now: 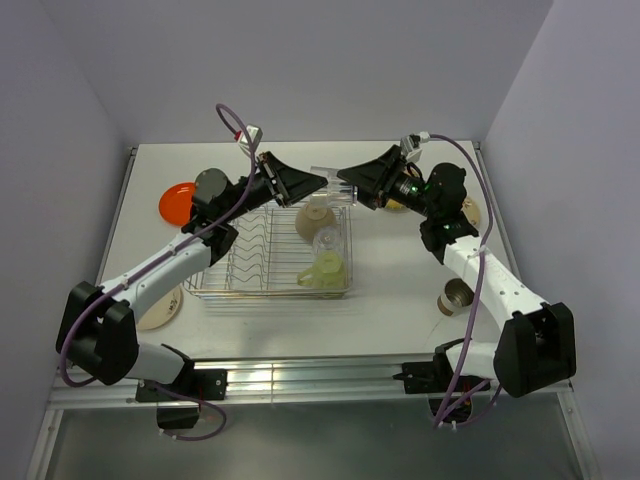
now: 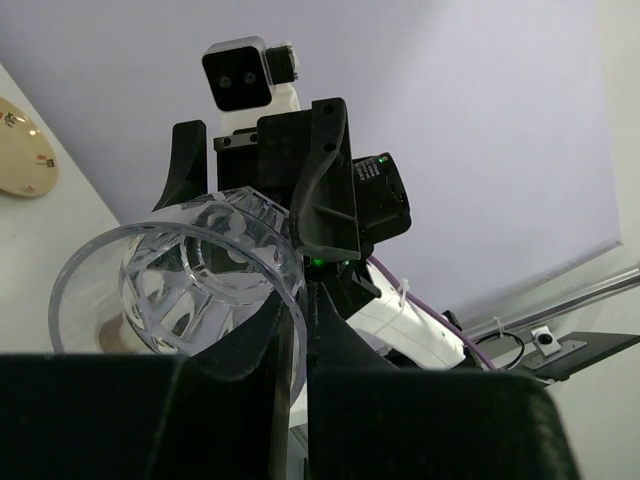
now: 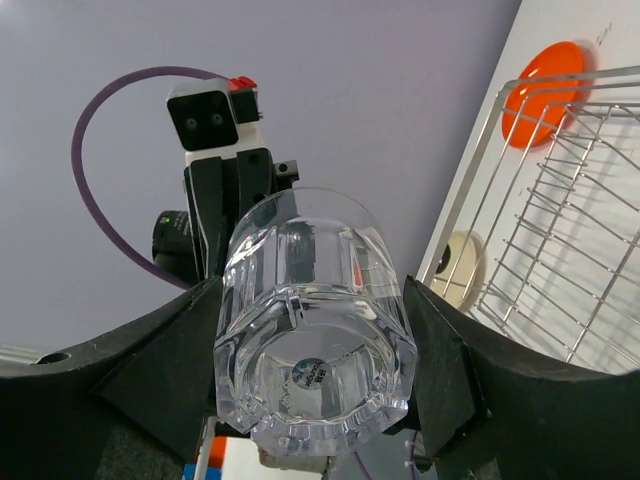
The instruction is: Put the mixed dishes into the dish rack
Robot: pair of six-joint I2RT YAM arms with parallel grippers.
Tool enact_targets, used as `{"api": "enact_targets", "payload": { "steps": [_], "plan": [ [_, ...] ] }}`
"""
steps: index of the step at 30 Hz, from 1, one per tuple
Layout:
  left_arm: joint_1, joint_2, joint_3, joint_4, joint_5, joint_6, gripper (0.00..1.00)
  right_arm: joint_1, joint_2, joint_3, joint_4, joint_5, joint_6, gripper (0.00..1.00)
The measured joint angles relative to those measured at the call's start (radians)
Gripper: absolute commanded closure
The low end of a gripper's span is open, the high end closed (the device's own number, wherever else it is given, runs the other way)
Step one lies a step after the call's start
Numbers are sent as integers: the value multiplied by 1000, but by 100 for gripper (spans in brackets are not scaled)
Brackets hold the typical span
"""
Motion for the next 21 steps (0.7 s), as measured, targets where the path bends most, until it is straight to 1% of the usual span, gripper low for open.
{"api": "enact_targets", "payload": {
  "steps": [1, 2, 4, 5, 6, 8, 10, 13, 15, 18, 21],
  "plan": [
    [0, -1, -2, 1, 0, 2, 83, 0, 1, 0, 1, -3, -4, 99],
    [0, -1, -3, 1, 0, 3, 70, 0, 2, -1, 3, -5, -7, 100],
    [0, -3, -7, -9, -3, 18, 59, 2, 2, -1, 12, -13, -15, 100],
    [-1, -5, -11, -17, -5, 27, 48, 4, 2, -1, 17, -19, -23, 100],
    [-1, -8, -16, -25, -7, 36, 44, 6, 3, 0, 21, -27, -34, 100],
    [-1, -21, -25, -55, -11, 55, 37, 8, 9, 3, 29, -44, -58, 100],
    [3, -45, -34, -101, -19, 84, 33, 8, 24, 18, 27, -64, -92, 100],
    [18, -105, -35, -225, -43, 162, 27, 7, 61, 59, 13, -83, -168, 100],
    [39, -172, -29, -365, -85, 256, 20, 7, 88, 106, -27, -93, -244, 100],
    [68, -263, 32, -626, -202, 413, 15, 8, 117, 178, -111, -93, -369, 100],
    [84, -350, 98, -826, -348, 554, 13, 19, 147, 259, -215, -77, -511, 100]
  ]
}}
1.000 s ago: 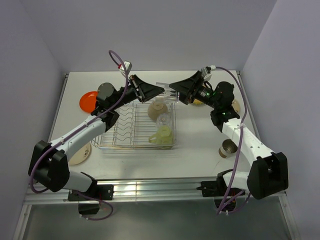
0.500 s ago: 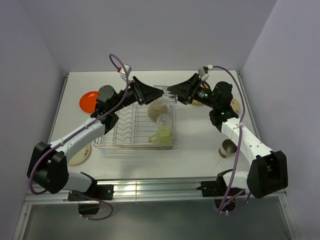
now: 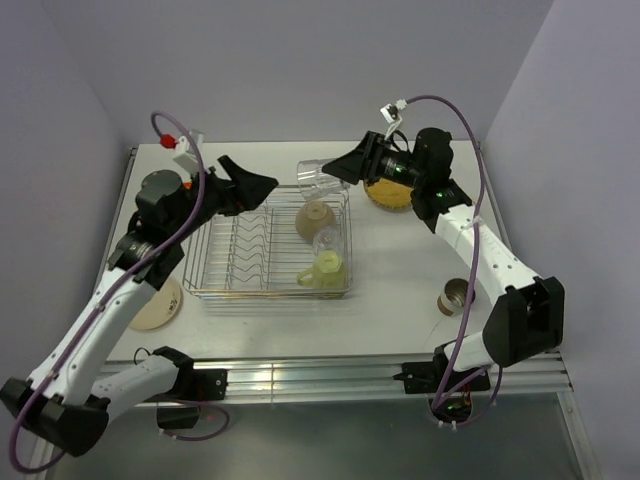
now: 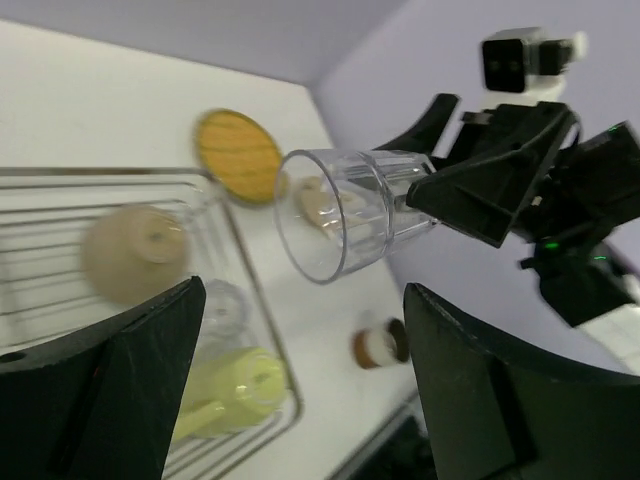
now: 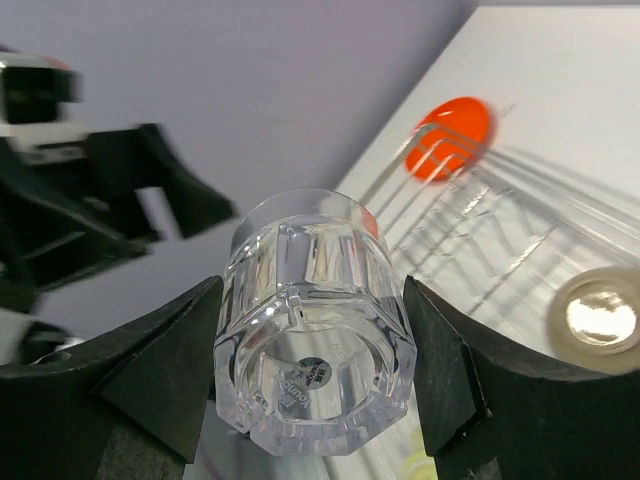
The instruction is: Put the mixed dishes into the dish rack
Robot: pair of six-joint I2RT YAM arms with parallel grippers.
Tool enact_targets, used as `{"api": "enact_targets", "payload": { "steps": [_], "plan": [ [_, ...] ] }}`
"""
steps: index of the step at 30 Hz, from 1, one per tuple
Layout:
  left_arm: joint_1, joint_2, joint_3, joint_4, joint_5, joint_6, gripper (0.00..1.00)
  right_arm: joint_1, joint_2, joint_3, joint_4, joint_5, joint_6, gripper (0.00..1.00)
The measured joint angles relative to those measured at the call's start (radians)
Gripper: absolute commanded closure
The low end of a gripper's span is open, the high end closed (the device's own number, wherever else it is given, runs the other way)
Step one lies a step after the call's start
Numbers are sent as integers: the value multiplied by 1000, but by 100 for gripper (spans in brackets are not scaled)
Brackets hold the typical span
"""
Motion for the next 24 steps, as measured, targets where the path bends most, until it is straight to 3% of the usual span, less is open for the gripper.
{"api": "enact_targets", "payload": {
  "steps": [6, 11, 14, 19, 24],
  "plan": [
    [2, -158, 27, -279, -262, 183, 12, 153, 133, 248, -325, 138, -431, 100],
    [7, -249, -51, -399, -397, 219, 11, 323, 319, 476, -619, 268, -781, 100],
    [7, -303, -101, -452, -450, 218, 10, 380, 395, 506, -723, 364, -929, 100],
    [7, -386, -134, -521, -523, 217, 8, 435, 480, 507, -861, 511, -1087, 100],
    [7, -440, -144, -542, -559, 210, 8, 456, 536, 510, -894, 595, -1166, 100]
  ]
}}
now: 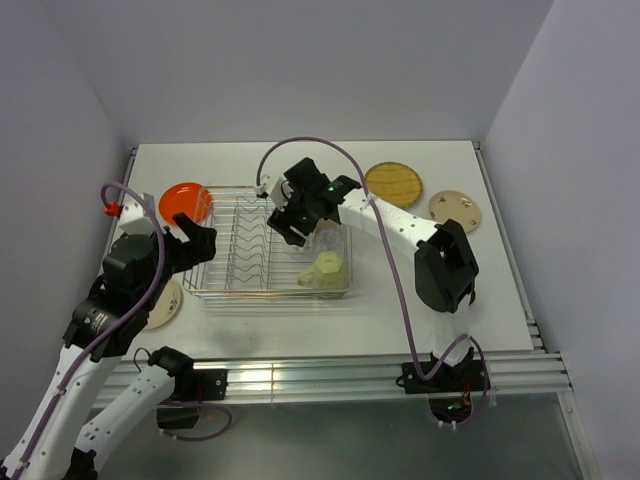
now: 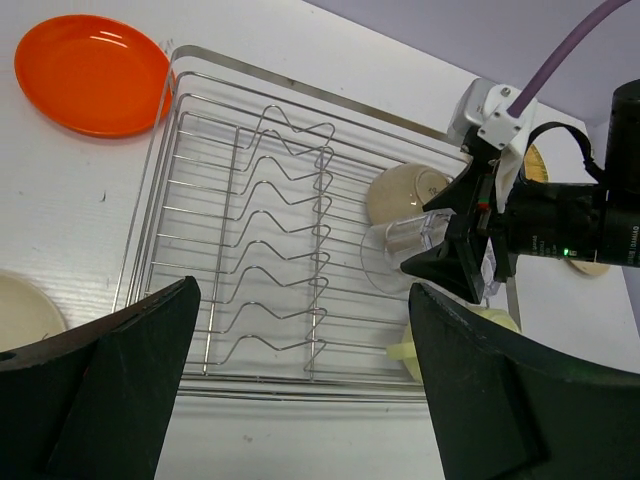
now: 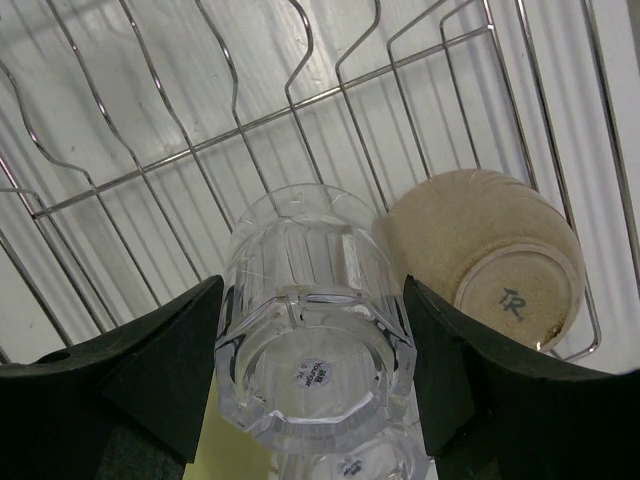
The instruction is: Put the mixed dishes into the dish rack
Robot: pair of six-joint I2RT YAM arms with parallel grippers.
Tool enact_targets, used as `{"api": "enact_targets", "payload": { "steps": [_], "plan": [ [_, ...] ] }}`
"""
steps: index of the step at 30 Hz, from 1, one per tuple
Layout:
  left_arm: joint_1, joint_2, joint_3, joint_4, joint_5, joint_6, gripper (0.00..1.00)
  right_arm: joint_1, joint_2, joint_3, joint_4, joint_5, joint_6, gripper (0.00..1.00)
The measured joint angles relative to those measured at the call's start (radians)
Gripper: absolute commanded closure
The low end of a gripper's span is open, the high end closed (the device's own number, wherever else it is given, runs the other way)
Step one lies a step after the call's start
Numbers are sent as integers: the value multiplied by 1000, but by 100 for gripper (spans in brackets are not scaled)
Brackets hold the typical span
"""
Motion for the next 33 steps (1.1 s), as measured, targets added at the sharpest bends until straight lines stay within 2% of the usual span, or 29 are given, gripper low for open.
{"api": "enact_targets", "payload": {
  "steps": [8, 11, 12, 14, 17, 18, 21, 29, 30, 32, 33],
  "plan": [
    [0, -6, -45, -7, -6, -18, 9, 21, 42, 11, 4, 50, -50, 100],
    [0, -6, -52, -6, -4, -25, 8, 32, 58, 11, 5, 66, -59, 94],
    [0, -6, -54, -6, -4, -27, 8, 35, 63, 11, 5, 70, -61, 86],
    [0, -6, -54, -6, -3, -29, 8, 39, 68, 9, 5, 78, -65, 80],
    [0, -6, -55, -5, 0, -32, 9, 41, 68, 4, 7, 82, -66, 60],
    [0, -6, -56, -3, 0, -33, 9, 41, 68, 3, 8, 82, -68, 48],
    [0, -5, -64, 5, 2, -37, 9, 42, 68, -1, 13, 82, -68, 32],
    [0, 8, -67, 10, 10, -37, 9, 46, 68, -2, 14, 95, -72, 15],
    [0, 8, -67, 10, 10, -37, 9, 46, 68, -2, 14, 98, -72, 8],
    [0, 9, -67, 10, 14, -38, 9, 46, 66, -2, 14, 101, -73, 6],
    [0, 10, -67, 10, 17, -39, 9, 46, 64, -2, 14, 101, -73, 0]
  ]
}}
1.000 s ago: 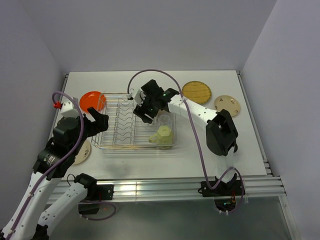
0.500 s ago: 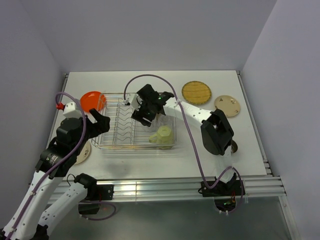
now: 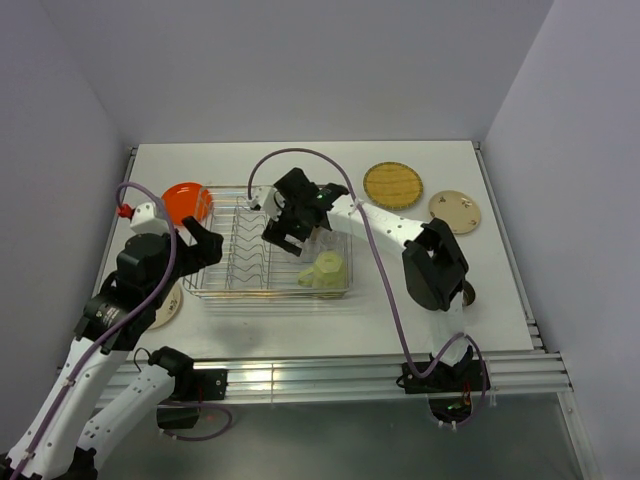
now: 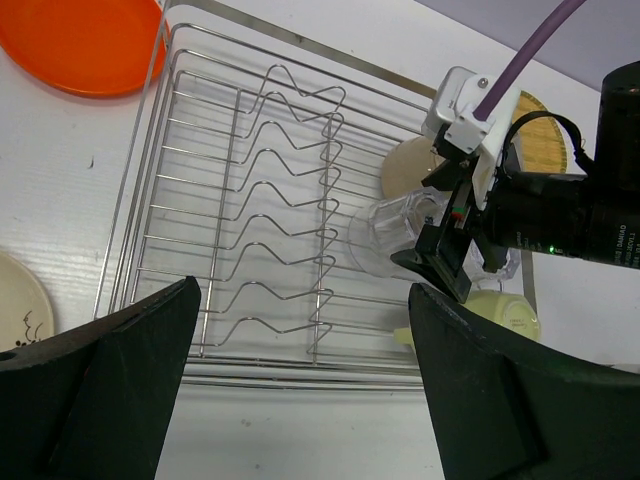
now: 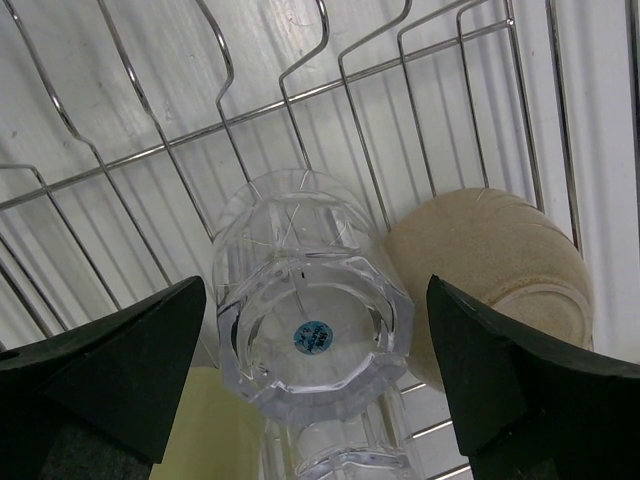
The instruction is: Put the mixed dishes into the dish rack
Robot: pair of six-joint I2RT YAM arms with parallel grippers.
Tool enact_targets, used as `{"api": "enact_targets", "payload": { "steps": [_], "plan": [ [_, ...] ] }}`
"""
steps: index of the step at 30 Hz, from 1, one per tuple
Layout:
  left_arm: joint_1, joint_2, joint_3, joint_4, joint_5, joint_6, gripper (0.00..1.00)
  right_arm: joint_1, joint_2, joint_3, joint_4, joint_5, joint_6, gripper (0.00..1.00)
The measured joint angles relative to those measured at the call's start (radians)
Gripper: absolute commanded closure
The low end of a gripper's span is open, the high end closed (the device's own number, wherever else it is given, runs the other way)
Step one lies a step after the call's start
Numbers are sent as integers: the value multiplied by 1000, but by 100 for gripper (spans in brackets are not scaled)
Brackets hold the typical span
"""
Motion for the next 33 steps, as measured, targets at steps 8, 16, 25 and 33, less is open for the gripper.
{"api": "enact_targets", "payload": {
  "steps": [8, 16, 25, 33],
  "plan": [
    [0, 14, 0, 7, 25, -8, 9, 0, -23, 6, -14, -6, 0, 0],
    [0, 19, 0, 114, 181, 5, 9, -43, -234, 52, -67, -142, -26, 0],
    [0, 146, 0, 356, 504, -1, 14, -453, -833, -322, -49, -452, -41, 4],
    [-80, 274, 0, 470, 622, -30, 14, -927, -1019, -636, -302, -515, -257, 8]
  ]
}}
